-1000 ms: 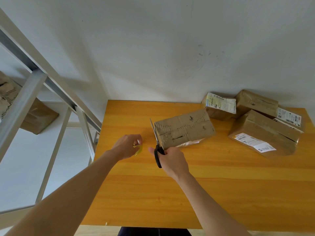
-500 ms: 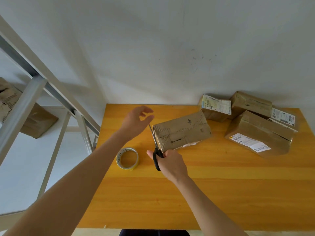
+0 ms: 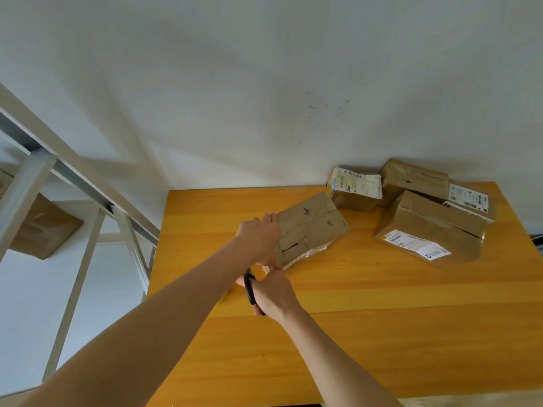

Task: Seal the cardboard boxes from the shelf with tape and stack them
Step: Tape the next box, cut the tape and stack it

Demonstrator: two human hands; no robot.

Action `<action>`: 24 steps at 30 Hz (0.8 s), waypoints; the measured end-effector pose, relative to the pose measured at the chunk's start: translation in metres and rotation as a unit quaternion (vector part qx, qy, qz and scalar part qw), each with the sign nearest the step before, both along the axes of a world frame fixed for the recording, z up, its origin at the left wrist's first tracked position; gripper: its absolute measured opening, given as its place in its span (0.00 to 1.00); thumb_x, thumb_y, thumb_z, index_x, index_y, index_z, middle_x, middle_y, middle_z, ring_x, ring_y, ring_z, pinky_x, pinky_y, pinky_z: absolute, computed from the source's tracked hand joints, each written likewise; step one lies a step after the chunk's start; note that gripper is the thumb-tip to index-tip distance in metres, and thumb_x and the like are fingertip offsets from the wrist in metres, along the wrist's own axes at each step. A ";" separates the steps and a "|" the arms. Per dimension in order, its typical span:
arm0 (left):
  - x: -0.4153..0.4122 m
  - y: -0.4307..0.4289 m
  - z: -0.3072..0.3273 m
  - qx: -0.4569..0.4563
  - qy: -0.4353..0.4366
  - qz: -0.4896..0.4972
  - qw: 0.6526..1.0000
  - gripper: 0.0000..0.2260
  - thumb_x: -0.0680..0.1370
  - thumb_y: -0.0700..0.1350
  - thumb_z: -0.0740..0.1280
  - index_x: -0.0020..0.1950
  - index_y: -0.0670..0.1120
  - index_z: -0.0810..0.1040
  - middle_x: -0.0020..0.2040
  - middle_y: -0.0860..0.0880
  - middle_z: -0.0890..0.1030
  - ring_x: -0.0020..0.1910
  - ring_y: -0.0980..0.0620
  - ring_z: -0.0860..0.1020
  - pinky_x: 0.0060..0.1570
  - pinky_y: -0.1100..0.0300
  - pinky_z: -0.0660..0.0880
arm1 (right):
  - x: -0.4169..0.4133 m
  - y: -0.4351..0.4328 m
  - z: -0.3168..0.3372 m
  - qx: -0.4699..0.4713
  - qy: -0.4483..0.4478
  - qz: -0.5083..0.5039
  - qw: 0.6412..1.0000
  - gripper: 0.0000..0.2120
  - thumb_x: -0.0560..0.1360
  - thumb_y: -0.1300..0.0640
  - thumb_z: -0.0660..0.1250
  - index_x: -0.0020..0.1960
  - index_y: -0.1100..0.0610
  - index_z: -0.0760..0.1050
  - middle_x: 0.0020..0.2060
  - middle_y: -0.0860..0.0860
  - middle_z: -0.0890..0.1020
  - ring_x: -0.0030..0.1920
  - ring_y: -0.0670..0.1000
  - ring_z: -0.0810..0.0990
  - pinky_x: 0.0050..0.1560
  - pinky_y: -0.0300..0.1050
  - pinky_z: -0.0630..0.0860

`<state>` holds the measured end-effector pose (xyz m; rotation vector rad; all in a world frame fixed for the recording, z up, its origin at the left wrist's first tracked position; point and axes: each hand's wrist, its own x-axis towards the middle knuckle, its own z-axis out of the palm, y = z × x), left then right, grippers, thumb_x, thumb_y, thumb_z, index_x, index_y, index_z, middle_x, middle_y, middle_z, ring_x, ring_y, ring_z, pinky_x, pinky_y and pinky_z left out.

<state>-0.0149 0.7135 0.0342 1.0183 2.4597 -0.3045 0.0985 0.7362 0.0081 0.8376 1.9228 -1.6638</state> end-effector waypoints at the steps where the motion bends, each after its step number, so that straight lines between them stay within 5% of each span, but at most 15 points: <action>1: 0.002 0.000 -0.002 0.005 0.003 -0.001 1.000 0.58 0.65 0.66 0.73 0.77 0.37 0.43 0.74 0.43 0.58 0.67 0.41 0.67 0.58 0.49 0.74 | 0.002 0.000 -0.002 -0.028 -0.038 0.022 0.999 0.30 0.68 0.36 0.70 0.55 0.61 0.76 0.29 0.55 0.78 0.28 0.53 0.76 0.26 0.40 0.69; 3: 0.005 0.001 -0.005 0.014 0.014 -0.018 1.000 0.59 0.64 0.63 0.75 0.77 0.37 0.42 0.75 0.43 0.57 0.68 0.40 0.65 0.63 0.48 0.71 | 0.012 -0.004 -0.014 -0.015 -0.079 0.051 0.995 0.25 0.68 0.35 0.71 0.39 0.59 0.74 0.26 0.53 0.76 0.27 0.52 0.76 0.25 0.38 0.69; 5: 0.004 0.002 -0.008 0.030 0.009 -0.025 0.999 0.59 0.64 0.61 0.76 0.77 0.39 0.39 0.77 0.43 0.52 0.73 0.40 0.59 0.70 0.47 0.64 | 0.023 -0.008 -0.029 0.073 -0.073 0.059 0.993 0.24 0.71 0.36 0.68 0.35 0.56 0.68 0.28 0.50 0.73 0.28 0.52 0.73 0.30 0.41 0.69; 9: -0.004 -0.008 -0.016 0.066 -0.042 -0.019 0.997 0.58 0.68 0.58 0.75 0.76 0.43 0.31 0.78 0.46 0.35 0.77 0.44 0.39 0.75 0.47 0.46 | 0.037 -0.006 -0.049 0.270 -0.064 0.109 0.955 0.21 0.77 0.39 0.62 0.55 0.56 0.68 0.49 0.50 0.80 0.44 0.50 0.79 0.36 0.43 0.71; 13: -0.005 -0.016 -0.031 0.130 -0.084 -0.015 0.988 0.51 0.73 0.58 0.68 0.75 0.47 0.29 0.75 0.50 0.28 0.74 0.49 0.29 0.75 0.48 0.40 | 0.042 0.001 -0.064 0.381 -0.017 0.147 0.913 0.23 0.79 0.42 0.61 0.65 0.57 0.65 0.60 0.51 0.74 0.62 0.51 0.72 0.51 0.43 0.74; 18: 0.003 -0.017 -0.056 0.249 -0.073 0.042 0.965 0.35 0.79 0.64 0.50 0.74 0.52 0.30 0.73 0.56 0.28 0.71 0.55 0.27 0.73 0.52 0.34 | 0.046 0.009 -0.082 0.432 0.037 0.189 0.881 0.19 0.81 0.47 0.59 0.67 0.57 0.65 0.62 0.51 0.73 0.63 0.51 0.72 0.57 0.44 0.72; 24: 0.005 -0.017 -0.070 0.274 -0.019 0.065 0.959 0.33 0.78 0.65 0.42 0.77 0.52 0.37 0.75 0.56 0.33 0.73 0.56 0.29 0.73 0.54 0.35 | 0.052 0.018 -0.096 0.449 0.040 0.257 0.855 0.13 0.82 0.56 0.60 0.64 0.59 0.69 0.63 0.53 0.70 0.62 0.51 0.72 0.47 0.42 0.75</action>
